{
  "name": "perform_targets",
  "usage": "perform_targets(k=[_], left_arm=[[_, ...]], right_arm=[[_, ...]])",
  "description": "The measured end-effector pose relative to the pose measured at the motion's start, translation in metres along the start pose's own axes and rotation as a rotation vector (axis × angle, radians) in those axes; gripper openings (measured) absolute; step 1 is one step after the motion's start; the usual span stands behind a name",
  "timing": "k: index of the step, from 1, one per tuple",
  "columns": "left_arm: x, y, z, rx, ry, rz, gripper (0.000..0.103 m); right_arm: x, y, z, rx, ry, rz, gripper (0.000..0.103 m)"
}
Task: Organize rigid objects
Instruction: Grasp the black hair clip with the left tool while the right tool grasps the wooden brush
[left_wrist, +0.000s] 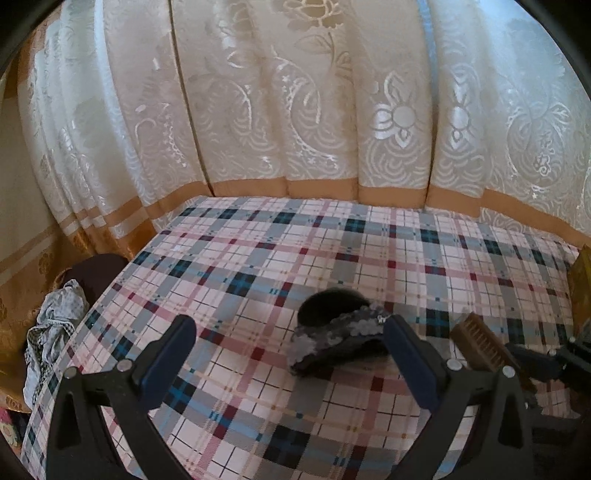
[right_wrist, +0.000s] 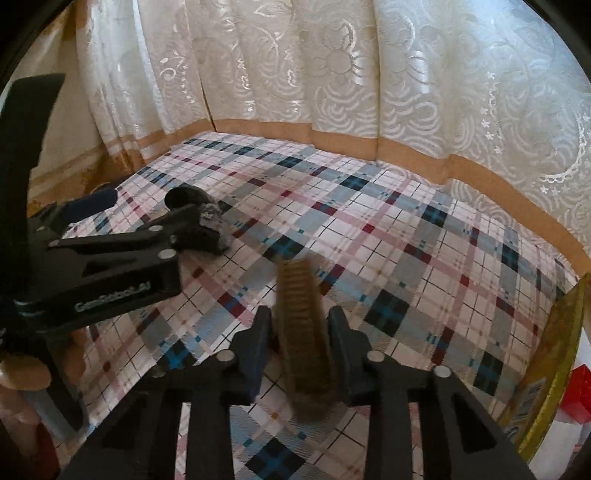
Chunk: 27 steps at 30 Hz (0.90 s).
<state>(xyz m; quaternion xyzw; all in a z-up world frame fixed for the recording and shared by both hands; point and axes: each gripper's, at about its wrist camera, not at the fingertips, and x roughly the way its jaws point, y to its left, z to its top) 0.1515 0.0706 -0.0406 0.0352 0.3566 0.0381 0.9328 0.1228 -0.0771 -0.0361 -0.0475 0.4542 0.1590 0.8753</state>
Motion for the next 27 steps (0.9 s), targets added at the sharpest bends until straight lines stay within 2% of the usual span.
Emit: perform_targets(k=[2,7,10,12,14,16,17,18,23,27], left_arm=[[0.003,-0.004,0.001,0.008,0.012,-0.007,0.103],[0.010,-0.019,0.006,0.030,0.030,-0.023,0.103],[0.021,-0.029,0.010,0.047,0.069,-0.009,0.103],[0.027,-0.029,0.010,0.043,0.101,0.021,0.097],[0.034,-0.025,0.009,0.022,0.138,0.005,0.093],[0.042,-0.016,0.008,-0.027,0.181,-0.030,0.085],[0.043,-0.011,0.007,-0.054,0.185,-0.068,0.075],[0.045,-0.007,0.007,-0.082,0.188,-0.113,0.071],[0.039,-0.006,0.006,-0.097,0.162,-0.127,0.070],[0.016,-0.011,0.006,-0.073,0.054,-0.096,0.070]], right_arm=[[-0.001,0.000,-0.001,0.002,-0.002,0.009,0.028],[-0.008,-0.013,-0.006,0.084,-0.021,0.033,0.028],[-0.016,-0.017,-0.007,0.111,-0.060,0.023,0.028],[-0.019,-0.016,-0.007,0.106,-0.074,0.014,0.028],[-0.019,-0.015,-0.006,0.099,-0.077,0.011,0.028],[-0.020,-0.015,-0.006,0.097,-0.079,0.008,0.028],[-0.020,-0.015,-0.007,0.099,-0.081,0.008,0.028],[-0.020,-0.015,-0.006,0.099,-0.081,0.008,0.028],[-0.024,-0.015,-0.008,0.096,-0.104,0.004,0.028],[-0.033,-0.014,-0.009,0.095,-0.150,-0.015,0.028]])
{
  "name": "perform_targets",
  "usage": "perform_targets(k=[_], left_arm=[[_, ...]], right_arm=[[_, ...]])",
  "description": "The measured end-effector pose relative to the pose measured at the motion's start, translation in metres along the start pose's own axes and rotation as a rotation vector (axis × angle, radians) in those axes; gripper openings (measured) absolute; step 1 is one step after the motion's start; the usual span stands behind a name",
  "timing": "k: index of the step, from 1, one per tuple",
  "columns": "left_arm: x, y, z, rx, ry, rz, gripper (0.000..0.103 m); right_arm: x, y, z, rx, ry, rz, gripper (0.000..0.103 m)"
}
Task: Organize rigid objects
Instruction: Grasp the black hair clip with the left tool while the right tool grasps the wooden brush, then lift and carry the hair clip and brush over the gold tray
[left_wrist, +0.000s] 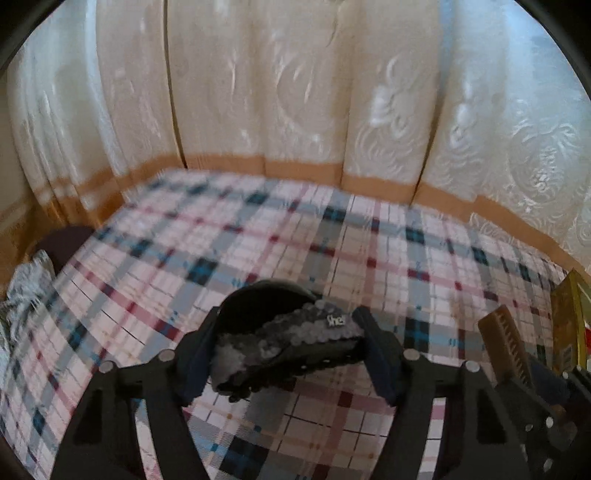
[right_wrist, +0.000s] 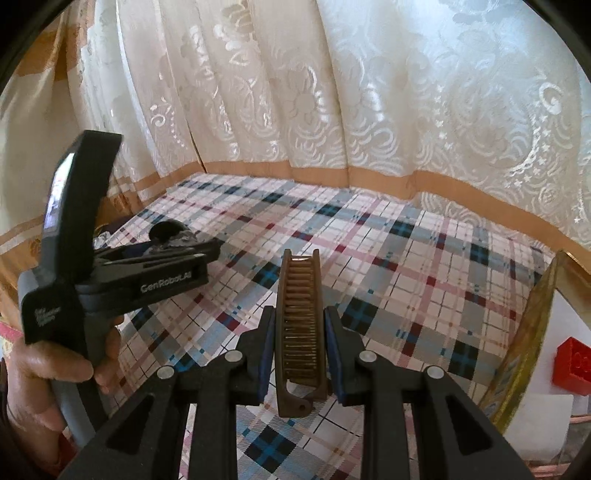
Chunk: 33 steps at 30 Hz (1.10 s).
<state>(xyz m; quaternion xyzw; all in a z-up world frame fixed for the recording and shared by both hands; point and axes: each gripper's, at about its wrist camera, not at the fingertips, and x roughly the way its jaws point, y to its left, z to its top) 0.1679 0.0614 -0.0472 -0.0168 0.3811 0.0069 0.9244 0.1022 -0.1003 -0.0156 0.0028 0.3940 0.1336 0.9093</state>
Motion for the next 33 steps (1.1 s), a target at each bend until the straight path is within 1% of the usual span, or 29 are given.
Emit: perform_targets(k=[2,6,12,14,24,33], left_arm=[[-0.012,-0.006,-0.003,0.021,-0.050,0.013,0.070],[-0.029,-0.010,-0.007,0.021,-0.119,0.016,0.070],[-0.050,-0.021,-0.016,0.042,-0.184,0.038,0.070],[-0.054,-0.024,-0.019,0.047,-0.194,0.042,0.070],[-0.073,-0.045,-0.036,0.050,-0.207,-0.002,0.070],[-0.094,-0.071,-0.052,0.073,-0.224,-0.044,0.070]], right_arm=[[-0.007,0.000,-0.001,0.002,-0.031,-0.008,0.028],[-0.019,0.002,-0.002,-0.001,-0.093,-0.038,0.028],[-0.032,0.003,-0.006,-0.002,-0.146,-0.076,0.028],[-0.035,0.003,-0.008,0.001,-0.150,-0.085,0.028],[-0.056,-0.004,-0.025,0.023,-0.162,-0.110,0.028],[-0.078,-0.010,-0.038,0.031,-0.189,-0.154,0.028]])
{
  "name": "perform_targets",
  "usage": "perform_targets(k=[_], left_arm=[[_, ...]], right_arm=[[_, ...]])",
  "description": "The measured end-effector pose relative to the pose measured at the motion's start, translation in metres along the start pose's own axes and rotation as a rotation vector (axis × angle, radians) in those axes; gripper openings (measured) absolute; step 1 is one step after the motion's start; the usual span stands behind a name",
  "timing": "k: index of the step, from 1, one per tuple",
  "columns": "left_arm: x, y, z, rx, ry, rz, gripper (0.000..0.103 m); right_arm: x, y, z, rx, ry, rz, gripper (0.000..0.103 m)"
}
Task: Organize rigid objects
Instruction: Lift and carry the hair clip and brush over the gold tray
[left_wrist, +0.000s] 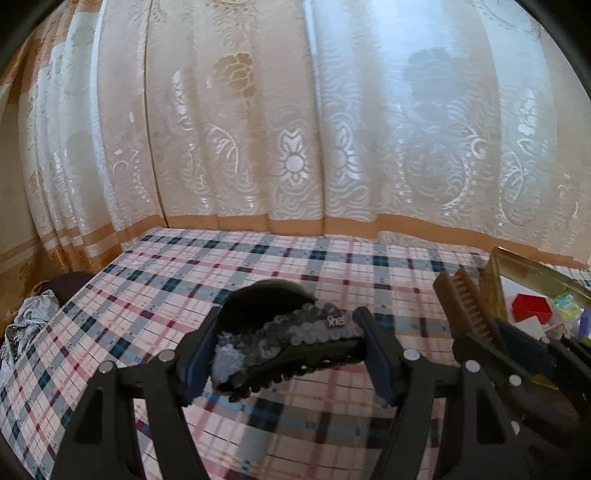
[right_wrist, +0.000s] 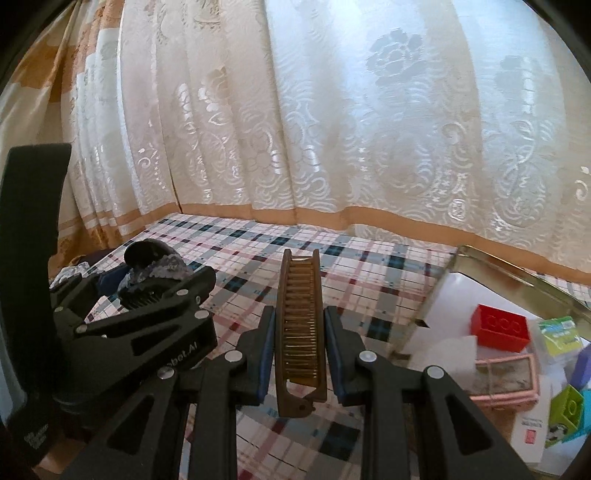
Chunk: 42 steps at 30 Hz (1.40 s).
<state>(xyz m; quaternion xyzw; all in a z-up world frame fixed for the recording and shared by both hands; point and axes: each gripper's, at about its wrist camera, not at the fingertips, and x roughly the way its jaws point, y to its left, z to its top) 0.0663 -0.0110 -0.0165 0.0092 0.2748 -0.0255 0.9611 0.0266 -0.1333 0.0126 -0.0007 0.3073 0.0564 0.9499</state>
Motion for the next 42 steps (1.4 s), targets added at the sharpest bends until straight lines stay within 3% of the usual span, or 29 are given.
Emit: perform_targets(k=[23,42], left_arm=[[-0.019,-0.033,-0.005,0.020,-0.024,-0.041,0.070],[-0.040,-0.087,-0.006,0.051,-0.046,-0.135,0.070]], right_arm=[[-0.037,-0.039,-0.013,0.045,-0.031,-0.079,0.028],[-0.073,-0.085,-0.022,0.101,-0.071,-0.147,0.028]])
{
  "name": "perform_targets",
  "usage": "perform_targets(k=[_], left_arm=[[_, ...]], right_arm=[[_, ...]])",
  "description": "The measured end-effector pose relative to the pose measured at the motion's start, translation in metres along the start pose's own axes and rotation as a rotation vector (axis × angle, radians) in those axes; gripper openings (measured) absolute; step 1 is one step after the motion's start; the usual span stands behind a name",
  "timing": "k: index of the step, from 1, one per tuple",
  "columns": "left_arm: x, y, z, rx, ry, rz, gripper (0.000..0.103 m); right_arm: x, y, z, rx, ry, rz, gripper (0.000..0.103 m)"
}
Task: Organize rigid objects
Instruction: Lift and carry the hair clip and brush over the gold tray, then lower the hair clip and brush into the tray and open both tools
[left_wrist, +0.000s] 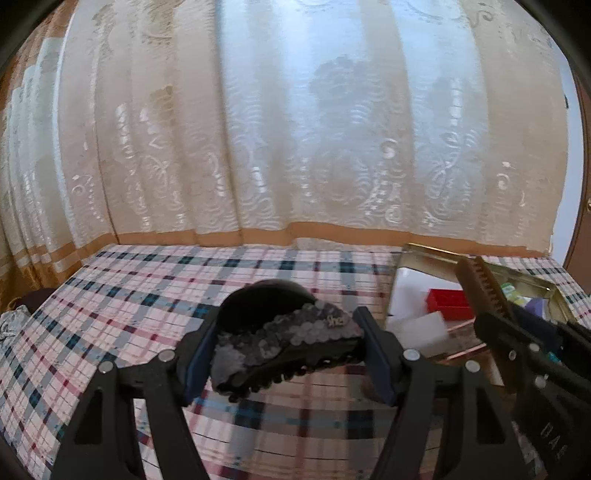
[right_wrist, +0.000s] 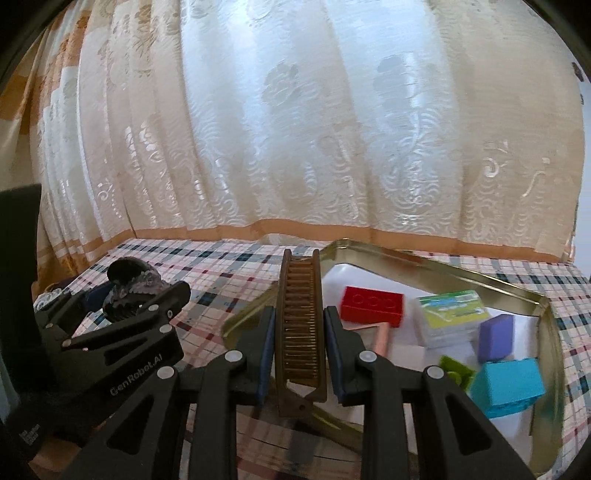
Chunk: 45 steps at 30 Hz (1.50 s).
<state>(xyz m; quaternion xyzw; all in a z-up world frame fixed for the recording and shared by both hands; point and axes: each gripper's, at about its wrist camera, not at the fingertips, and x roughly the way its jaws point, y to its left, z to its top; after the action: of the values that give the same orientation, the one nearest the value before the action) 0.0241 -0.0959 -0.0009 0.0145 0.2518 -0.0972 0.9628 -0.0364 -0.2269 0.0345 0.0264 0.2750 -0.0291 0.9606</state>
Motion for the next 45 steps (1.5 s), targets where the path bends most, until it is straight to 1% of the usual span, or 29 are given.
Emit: perform_targets(k=[6,14,24,30,35,38,40,43,45], left_arm=[[-0.002,-0.027,0.001,0.021,-0.006,-0.038,0.070],[-0.003,-0.065,0.002,0.058,-0.006,-0.081,0.070],[0.003,-0.111,0.002,0.116,0.020,-0.118,0.070],[0.006,-0.137,0.001,0.143,0.032,-0.143,0.070],[0.011,-0.156,0.003,0.153,0.047,-0.163,0.070],[0.016,-0.162,0.004,0.148,0.061,-0.177,0.070],[0.019,-0.167,0.005,0.152,0.068,-0.171,0.070],[0.025,-0.167,0.006,0.132,0.089,-0.180,0.070],[0.026,-0.166,0.007,0.129,0.089,-0.175,0.070]], right_arm=[[-0.010,-0.032,-0.001,0.038,-0.004,-0.036,0.028],[-0.021,-0.068,-0.004,0.057,-0.011,-0.093,0.028],[-0.026,-0.115,-0.004,0.104,0.008,-0.172,0.028],[-0.024,-0.128,-0.001,0.126,0.025,-0.191,0.028],[-0.021,-0.136,-0.002,0.109,0.048,-0.210,0.028],[-0.019,-0.143,-0.002,0.119,0.066,-0.214,0.028],[-0.016,-0.147,-0.002,0.128,0.078,-0.213,0.028],[-0.013,-0.149,-0.002,0.135,0.098,-0.207,0.028],[-0.009,-0.149,-0.002,0.125,0.111,-0.209,0.028]])
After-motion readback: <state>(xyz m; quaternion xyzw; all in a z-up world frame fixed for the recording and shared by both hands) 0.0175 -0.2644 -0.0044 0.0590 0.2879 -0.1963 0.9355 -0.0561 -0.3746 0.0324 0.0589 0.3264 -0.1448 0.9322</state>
